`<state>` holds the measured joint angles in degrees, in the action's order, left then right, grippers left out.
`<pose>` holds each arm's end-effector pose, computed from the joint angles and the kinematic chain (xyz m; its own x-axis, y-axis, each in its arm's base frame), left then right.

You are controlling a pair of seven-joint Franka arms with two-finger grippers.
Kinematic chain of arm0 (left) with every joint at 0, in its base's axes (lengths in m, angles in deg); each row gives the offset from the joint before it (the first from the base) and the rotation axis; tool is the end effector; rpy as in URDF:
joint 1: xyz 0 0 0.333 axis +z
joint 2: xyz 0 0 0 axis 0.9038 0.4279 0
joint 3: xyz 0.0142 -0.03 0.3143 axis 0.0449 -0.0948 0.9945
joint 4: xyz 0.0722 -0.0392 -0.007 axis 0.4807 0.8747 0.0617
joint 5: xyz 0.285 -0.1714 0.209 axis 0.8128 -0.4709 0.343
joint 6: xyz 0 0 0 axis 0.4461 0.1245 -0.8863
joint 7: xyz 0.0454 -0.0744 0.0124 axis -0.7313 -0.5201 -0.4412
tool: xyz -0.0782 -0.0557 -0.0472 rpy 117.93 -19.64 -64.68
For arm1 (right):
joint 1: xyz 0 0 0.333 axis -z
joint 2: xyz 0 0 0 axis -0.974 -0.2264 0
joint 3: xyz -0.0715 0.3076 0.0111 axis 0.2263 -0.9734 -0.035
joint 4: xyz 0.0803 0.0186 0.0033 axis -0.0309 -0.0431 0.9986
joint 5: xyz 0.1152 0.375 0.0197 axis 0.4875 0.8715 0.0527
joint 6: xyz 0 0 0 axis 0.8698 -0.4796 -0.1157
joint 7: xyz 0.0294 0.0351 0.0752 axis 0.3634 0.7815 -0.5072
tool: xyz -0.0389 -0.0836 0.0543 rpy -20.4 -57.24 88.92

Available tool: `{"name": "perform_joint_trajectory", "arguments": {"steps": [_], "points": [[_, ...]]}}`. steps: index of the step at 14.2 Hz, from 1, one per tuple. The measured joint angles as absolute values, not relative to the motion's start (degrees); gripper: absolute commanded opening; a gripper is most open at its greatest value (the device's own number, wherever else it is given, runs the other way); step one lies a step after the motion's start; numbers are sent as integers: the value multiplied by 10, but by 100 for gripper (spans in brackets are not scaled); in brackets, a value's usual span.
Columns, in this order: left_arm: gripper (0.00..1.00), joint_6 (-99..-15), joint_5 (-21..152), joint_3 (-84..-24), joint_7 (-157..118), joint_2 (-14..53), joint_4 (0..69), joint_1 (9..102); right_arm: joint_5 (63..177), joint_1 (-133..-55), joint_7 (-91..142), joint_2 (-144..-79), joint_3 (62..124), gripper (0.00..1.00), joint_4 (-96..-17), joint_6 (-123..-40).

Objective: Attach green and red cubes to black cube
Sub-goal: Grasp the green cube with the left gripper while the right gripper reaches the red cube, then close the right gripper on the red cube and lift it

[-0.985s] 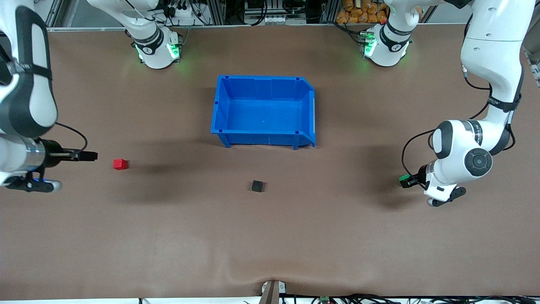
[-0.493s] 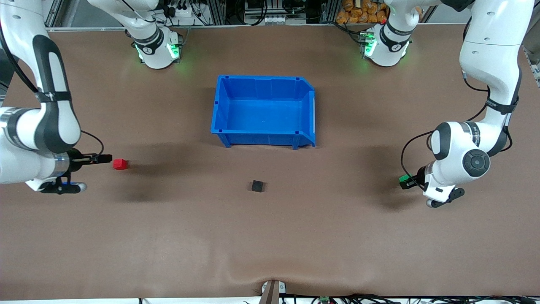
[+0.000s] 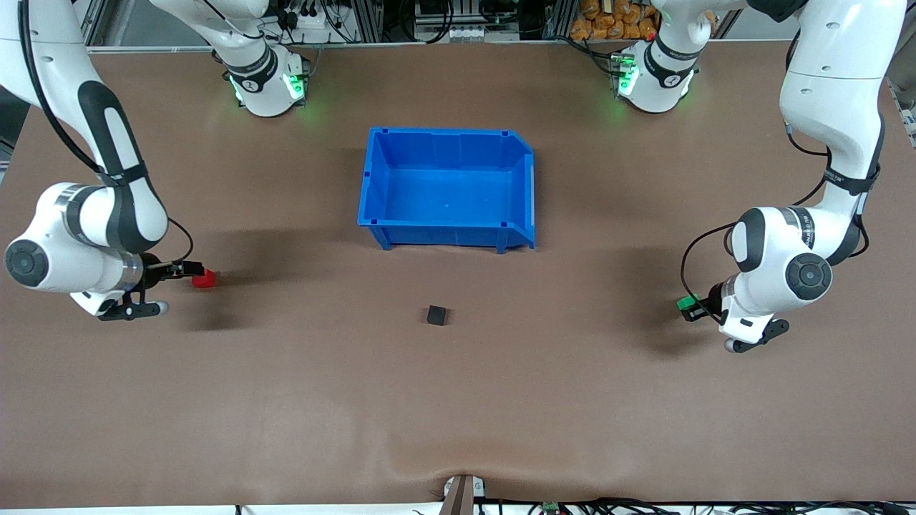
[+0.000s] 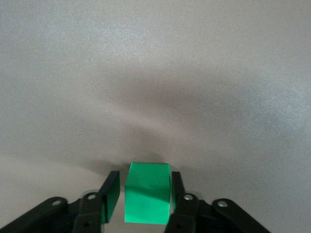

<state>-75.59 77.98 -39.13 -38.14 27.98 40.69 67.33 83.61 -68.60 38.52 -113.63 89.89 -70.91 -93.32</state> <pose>0.6365 -0.0024 0.1966 0.9212 0.3843 -0.0606 0.3825 -0.9231 -0.0396 0.5808 -0.1067 0.2249 0.9717 0.1313 -0.1962 0.1228 -0.9909 -0.0545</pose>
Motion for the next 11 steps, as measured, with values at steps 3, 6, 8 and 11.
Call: {"name": "perform_joint_trajectory", "arguments": {"steps": [3, 6, 8, 11], "points": [[0, -756, 780, -391, -387, 280, 406, 674, 836, -683, 402, -1136, 899, 100, -765, -1034], [0, -758, 780, -392, -407, 280, 403, 673, 836, -683, 403, -1136, 896, 100, -783, -1062], [0, -759, 780, -393, -426, 280, 398, 672, 836, -683, 404, -1137, 895, 100, -785, -1062], [0, -760, 780, -396, -486, 280, 378, 668, 836, -683, 405, -1143, 894, 88, -789, -1067]]}}
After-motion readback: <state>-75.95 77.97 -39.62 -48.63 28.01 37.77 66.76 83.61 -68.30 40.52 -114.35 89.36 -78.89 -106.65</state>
